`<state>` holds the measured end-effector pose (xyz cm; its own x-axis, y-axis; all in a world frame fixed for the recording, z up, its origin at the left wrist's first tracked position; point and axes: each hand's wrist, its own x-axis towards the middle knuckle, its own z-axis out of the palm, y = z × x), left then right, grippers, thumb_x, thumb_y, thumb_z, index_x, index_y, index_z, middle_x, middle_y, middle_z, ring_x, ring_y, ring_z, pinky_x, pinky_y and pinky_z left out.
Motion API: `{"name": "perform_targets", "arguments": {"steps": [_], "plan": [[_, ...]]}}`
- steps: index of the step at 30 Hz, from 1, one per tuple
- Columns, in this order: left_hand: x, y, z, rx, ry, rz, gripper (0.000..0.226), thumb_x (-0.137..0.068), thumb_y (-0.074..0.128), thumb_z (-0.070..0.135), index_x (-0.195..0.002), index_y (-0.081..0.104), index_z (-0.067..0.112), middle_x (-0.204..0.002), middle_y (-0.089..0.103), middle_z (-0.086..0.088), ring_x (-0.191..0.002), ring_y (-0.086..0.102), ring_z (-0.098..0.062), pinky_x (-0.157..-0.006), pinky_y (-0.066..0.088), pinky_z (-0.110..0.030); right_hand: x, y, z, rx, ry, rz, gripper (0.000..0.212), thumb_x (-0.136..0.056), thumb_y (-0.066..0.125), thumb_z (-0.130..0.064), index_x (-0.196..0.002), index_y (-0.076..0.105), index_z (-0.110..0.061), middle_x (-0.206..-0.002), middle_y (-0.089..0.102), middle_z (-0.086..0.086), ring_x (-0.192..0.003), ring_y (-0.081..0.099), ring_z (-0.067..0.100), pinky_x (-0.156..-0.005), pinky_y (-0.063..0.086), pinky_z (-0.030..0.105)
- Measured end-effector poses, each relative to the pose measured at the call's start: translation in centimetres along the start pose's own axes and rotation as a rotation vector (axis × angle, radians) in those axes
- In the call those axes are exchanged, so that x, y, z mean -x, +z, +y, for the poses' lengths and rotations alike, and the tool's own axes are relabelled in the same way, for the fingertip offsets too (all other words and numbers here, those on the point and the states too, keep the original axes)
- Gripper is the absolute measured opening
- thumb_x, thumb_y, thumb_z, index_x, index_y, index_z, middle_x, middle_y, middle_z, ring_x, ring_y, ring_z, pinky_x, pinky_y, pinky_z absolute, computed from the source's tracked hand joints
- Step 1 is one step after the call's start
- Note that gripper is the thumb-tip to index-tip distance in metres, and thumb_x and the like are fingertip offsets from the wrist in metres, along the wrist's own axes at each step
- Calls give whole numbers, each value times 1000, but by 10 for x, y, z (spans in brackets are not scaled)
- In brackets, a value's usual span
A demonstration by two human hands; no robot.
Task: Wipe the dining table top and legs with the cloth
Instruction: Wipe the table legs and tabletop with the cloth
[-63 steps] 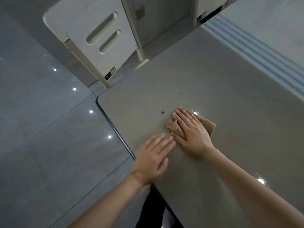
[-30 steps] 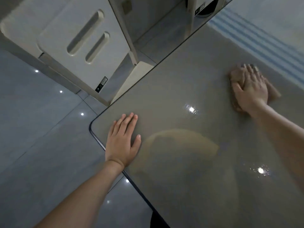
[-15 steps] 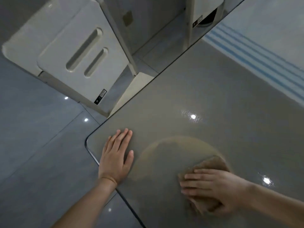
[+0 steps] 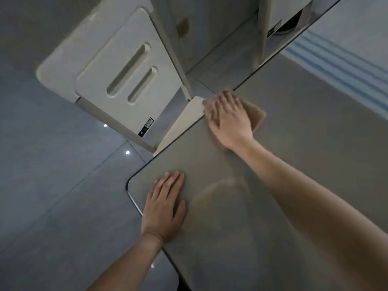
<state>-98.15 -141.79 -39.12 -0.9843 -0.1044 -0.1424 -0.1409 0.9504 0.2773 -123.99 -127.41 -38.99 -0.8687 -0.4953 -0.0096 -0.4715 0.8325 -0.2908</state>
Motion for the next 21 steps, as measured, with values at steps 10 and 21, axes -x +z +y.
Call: {"name": "perform_targets", "arguments": {"steps": [10,21], "plan": [[-1,1,0,23,10,16,62,-90,39,37,-149,32,21,-153,35,3,-146,23,-18,-117,21,-42,53,-61,171,34,-326,-155,66,-86,45,-47,-148,31,-28,-158,29,1,-147,23,17,-120,18,33],[0,1,-1,-2,15,24,61,-91,37,38,-150,31,21,-152,36,2,-146,23,-18,-119,17,-41,41,1,3,-21,227,102,63,-97,30,-40,-147,31,-3,-155,32,15,-146,22,31,-121,11,41]]}}
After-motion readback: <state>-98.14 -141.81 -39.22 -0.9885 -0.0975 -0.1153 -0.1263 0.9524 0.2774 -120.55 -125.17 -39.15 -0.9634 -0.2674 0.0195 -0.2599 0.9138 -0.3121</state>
